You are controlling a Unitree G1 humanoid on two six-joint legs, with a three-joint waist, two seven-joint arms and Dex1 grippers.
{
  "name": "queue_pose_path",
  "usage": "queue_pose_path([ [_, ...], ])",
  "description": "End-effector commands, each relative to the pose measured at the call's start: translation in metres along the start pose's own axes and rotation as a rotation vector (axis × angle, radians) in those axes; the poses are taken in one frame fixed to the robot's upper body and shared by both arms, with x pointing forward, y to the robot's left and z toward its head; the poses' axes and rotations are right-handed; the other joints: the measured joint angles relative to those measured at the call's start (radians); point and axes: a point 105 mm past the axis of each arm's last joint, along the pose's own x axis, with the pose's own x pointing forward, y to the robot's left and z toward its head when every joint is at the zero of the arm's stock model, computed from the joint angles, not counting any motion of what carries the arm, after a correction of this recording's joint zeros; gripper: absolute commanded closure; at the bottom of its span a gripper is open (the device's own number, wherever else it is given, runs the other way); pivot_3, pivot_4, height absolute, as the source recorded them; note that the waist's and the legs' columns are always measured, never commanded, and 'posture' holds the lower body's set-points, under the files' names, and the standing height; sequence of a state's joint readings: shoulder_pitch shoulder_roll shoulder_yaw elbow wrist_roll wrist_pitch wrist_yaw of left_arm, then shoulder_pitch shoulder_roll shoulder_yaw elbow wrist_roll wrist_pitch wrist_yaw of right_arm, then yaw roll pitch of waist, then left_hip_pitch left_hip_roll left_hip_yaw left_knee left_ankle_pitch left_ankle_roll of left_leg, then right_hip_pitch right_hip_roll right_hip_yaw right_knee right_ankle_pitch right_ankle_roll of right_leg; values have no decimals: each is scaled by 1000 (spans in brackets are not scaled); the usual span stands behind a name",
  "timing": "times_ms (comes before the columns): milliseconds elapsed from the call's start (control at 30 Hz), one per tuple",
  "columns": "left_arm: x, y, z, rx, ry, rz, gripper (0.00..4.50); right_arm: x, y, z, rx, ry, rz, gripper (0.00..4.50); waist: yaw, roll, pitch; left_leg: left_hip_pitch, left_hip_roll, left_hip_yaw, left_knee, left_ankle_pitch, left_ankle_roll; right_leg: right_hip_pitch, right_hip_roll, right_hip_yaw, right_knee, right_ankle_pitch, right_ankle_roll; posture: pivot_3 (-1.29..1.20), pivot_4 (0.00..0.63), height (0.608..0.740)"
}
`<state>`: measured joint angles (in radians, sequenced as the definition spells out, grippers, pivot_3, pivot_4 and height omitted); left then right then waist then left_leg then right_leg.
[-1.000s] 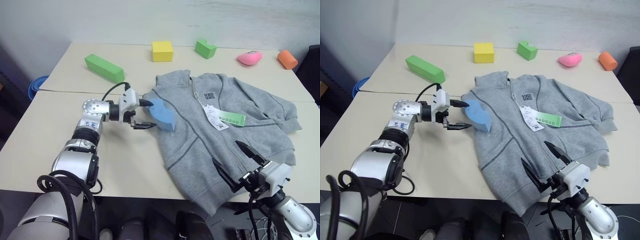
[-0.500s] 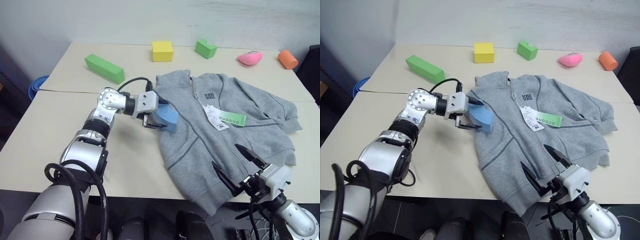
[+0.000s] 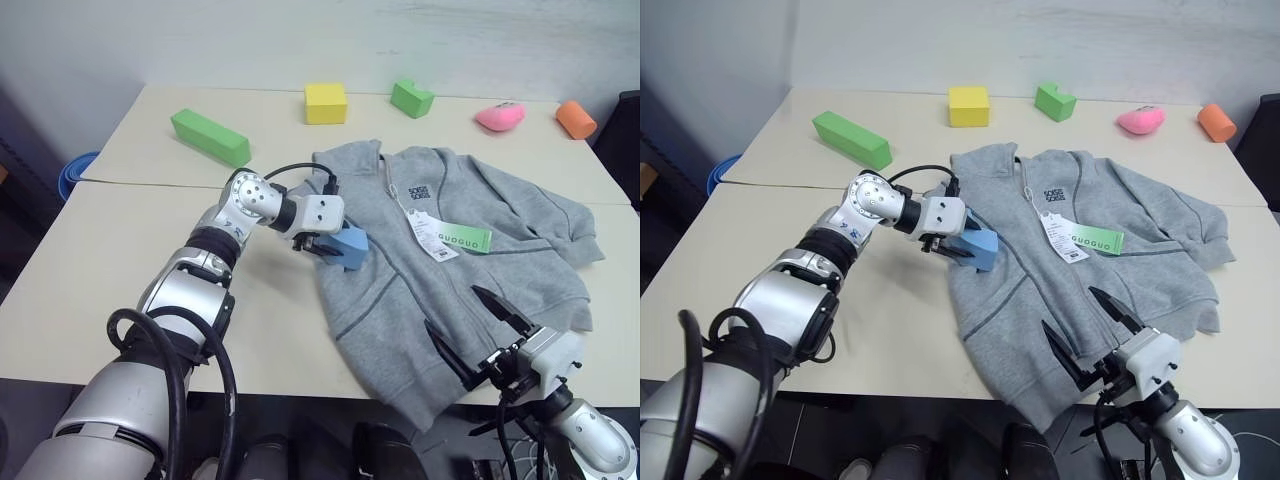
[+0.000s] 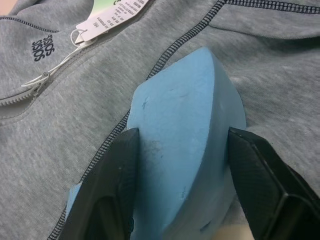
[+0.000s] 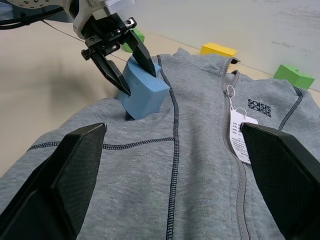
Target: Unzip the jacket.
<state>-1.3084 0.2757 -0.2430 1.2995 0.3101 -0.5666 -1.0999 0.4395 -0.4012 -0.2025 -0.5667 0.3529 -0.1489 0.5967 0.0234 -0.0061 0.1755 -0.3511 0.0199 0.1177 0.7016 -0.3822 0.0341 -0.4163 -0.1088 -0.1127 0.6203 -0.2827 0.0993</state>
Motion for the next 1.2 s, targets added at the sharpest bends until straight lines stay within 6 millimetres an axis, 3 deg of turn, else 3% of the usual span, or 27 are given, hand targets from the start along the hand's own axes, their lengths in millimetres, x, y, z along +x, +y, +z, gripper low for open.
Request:
queue_pose_path([
  [33,-1,-15,-14,-153,-69,-4,2514,1,2,13,-27,-46,-7,0,-2,0,0,0,1,0,0,0,0,0,0,0,0,0,0,0,150,740],
  [233,-38,11,0,-391,-451,232,2857,5,1,13,-24,-57,11,0,-3,0,0,0,6,0,1,0,0,0,0,0,0,0,0,0,150,740],
  [300,-64,21,-1,-421,-548,334,2956,8,0,13,-26,-62,26,0,-3,0,0,0,6,0,1,0,0,0,0,-1,0,0,0,0,150,740],
  [367,-90,24,-7,-398,-574,429,2956,12,-2,15,-32,-78,34,0,-6,0,0,-1,6,0,1,0,0,0,0,-1,0,0,0,0,150,740],
  [533,-153,24,-30,-301,-460,729,2956,28,-7,50,-27,-262,51,0,-23,0,0,0,6,-1,1,0,0,0,0,-1,2,0,0,0,150,740],
  [633,-180,6,-49,-300,-332,825,2956,36,3,57,-9,-279,161,0,-28,0,0,0,6,-2,2,0,-1,0,0,-1,3,0,0,0,150,740],
  [733,-205,-32,-79,-416,-120,881,2956,40,20,58,43,-261,311,0,-31,0,0,0,7,-3,1,0,-1,0,0,-1,3,0,0,0,150,740],
  [800,-222,-60,-96,-491,36,940,2956,41,19,58,44,-264,327,0,-29,0,0,0,7,-3,1,-1,-1,0,-1,-1,3,0,0,0,150,740],
  [933,-247,-92,-107,-635,134,1101,2956,43,15,49,53,-242,335,0,-18,0,0,0,6,-8,3,-1,-1,4,-4,1,2,0,-1,0,150,740],
  [967,-253,-98,-109,-684,138,1152,2415,43,14,44,53,-229,339,0,-19,0,0,0,6,-8,4,-1,0,4,-5,2,2,0,-1,0,150,740],
  [1067,-256,-107,-112,-803,102,1208,1558,41,11,31,58,-196,342,0,-11,0,0,1,6,-10,4,-1,-1,5,-8,3,2,0,-1,0,150,740],
  [1200,-266,-96,-104,-829,33,1247,301,34,6,18,62,-153,327,0,-4,0,0,0,6,-9,4,-1,-2,4,-6,2,2,0,-1,0,150,740],
])
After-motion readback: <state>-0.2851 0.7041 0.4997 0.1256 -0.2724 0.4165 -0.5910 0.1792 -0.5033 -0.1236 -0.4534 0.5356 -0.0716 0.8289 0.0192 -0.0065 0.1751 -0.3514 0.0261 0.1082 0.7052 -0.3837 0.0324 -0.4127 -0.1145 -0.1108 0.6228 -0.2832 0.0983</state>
